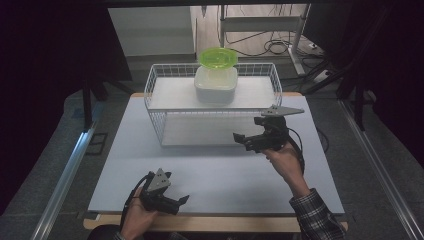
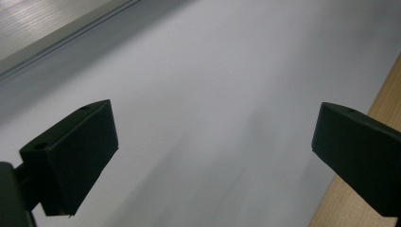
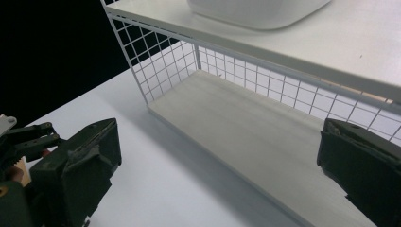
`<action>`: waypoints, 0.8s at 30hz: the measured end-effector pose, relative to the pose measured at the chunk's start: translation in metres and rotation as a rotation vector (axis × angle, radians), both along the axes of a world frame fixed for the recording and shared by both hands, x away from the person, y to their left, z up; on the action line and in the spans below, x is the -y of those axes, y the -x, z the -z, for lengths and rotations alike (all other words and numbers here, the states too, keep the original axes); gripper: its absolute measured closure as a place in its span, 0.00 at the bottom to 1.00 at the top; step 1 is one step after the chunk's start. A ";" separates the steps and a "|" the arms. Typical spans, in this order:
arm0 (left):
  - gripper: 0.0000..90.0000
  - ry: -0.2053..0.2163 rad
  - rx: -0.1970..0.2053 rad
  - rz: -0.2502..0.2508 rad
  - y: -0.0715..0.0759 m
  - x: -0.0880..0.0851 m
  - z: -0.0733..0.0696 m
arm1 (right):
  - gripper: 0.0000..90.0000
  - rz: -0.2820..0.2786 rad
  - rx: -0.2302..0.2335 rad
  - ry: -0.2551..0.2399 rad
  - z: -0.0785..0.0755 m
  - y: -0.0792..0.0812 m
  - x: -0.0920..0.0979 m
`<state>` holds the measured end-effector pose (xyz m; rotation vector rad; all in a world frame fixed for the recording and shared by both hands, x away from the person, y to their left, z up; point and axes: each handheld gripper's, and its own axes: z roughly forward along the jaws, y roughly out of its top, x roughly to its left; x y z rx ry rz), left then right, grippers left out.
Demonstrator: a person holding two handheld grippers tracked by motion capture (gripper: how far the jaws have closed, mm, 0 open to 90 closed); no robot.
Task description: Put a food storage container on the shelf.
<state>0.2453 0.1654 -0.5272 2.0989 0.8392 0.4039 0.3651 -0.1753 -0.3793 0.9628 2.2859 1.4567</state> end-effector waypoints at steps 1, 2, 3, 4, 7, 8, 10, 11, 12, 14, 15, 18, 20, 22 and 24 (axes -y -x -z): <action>0.01 0.000 0.000 0.000 0.000 0.000 0.000 | 0.01 -0.001 0.001 0.002 0.001 0.001 0.000; 0.01 0.000 0.001 0.000 0.000 0.000 0.000 | 0.01 0.001 0.004 0.003 0.003 0.002 0.000; 0.01 0.000 0.001 -0.001 0.000 0.000 0.000 | 0.01 0.002 0.007 0.006 0.005 0.003 0.001; 0.01 -0.001 0.001 -0.001 0.000 0.000 0.000 | 0.01 0.005 0.005 0.007 0.007 0.004 0.001; 0.01 -0.002 0.001 0.000 0.000 0.000 0.000 | 0.01 0.009 0.015 0.017 0.013 0.006 0.002; 0.01 -0.002 0.001 0.000 0.000 0.000 0.000 | 0.01 0.011 0.019 0.024 0.015 0.007 0.002; 0.01 -0.003 0.001 0.000 0.000 0.000 0.000 | 0.01 0.012 0.026 0.031 0.018 0.008 0.002; 0.01 -0.002 0.001 0.001 0.000 0.000 0.000 | 0.01 0.011 0.025 0.037 0.020 0.008 0.003; 0.01 -0.002 0.001 0.001 0.000 0.000 0.000 | 0.01 0.010 0.025 0.044 0.021 0.008 0.003; 0.01 -0.002 0.001 0.002 0.000 0.000 0.000 | 0.01 0.013 0.030 0.049 0.023 0.010 0.003; 0.01 0.000 0.000 0.002 0.000 0.001 0.000 | 0.01 0.011 0.030 0.048 0.024 0.011 0.003; 0.01 -0.001 -0.001 0.003 0.001 0.001 0.000 | 0.01 0.007 0.035 0.055 0.027 0.014 0.004; 0.01 -0.002 0.000 0.004 0.001 0.001 0.000 | 0.01 0.008 0.042 0.060 0.029 0.016 0.004; 0.01 -0.003 0.000 0.005 0.001 0.001 0.000 | 0.00 0.021 0.047 0.070 0.031 0.018 0.005; 0.01 -0.005 0.001 0.005 0.001 0.000 0.000 | 0.00 0.030 0.051 0.082 0.033 0.020 0.006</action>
